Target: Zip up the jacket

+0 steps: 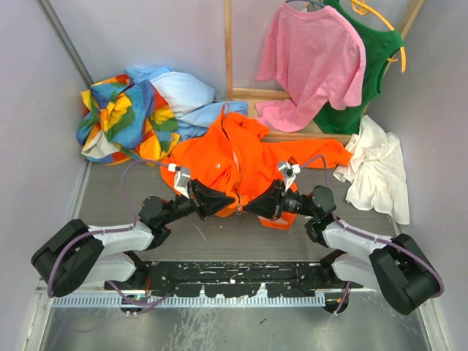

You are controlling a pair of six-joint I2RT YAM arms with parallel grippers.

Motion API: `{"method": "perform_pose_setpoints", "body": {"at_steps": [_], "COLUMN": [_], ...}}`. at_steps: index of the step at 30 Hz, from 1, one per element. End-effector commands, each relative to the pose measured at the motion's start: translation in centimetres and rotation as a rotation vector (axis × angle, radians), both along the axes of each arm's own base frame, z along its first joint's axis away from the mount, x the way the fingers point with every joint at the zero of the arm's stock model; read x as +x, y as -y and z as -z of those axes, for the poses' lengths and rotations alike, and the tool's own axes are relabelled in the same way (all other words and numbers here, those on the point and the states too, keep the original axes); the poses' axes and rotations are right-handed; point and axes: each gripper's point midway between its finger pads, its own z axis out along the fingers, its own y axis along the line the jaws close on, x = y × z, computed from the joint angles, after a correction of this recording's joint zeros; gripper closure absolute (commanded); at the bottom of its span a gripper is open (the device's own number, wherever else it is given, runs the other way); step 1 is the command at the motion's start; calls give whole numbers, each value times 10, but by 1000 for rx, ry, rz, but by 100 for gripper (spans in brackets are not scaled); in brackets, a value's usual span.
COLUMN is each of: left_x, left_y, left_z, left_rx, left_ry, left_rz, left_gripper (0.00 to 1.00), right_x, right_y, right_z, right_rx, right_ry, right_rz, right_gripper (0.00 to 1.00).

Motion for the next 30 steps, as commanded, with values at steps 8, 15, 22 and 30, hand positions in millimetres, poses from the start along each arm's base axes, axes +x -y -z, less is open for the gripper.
{"method": "perform_pose_setpoints", "body": {"at_steps": [8,15,22,30], "left_x": [-2,-1,0,-5], "left_y": [-1,-1,-1,0], "left_z": [-36,-35,-33,-31], "left_rx": [-96,-96,-92,-88], "left_ry": [89,85,79,66], "left_rz": [-2,-5,-9,19], "left_gripper": [100,100,100,100], "right_x": [-7,-7,-9,-3], "right_y": [0,-1,0,0], "right_z": [-21,-19,-20,-23], "right_rx": [45,41,44,54], "right_ry": [95,89,99,85], "right_rz": [-31,-33,-35,1], "right_gripper": [99,99,99,99]}}
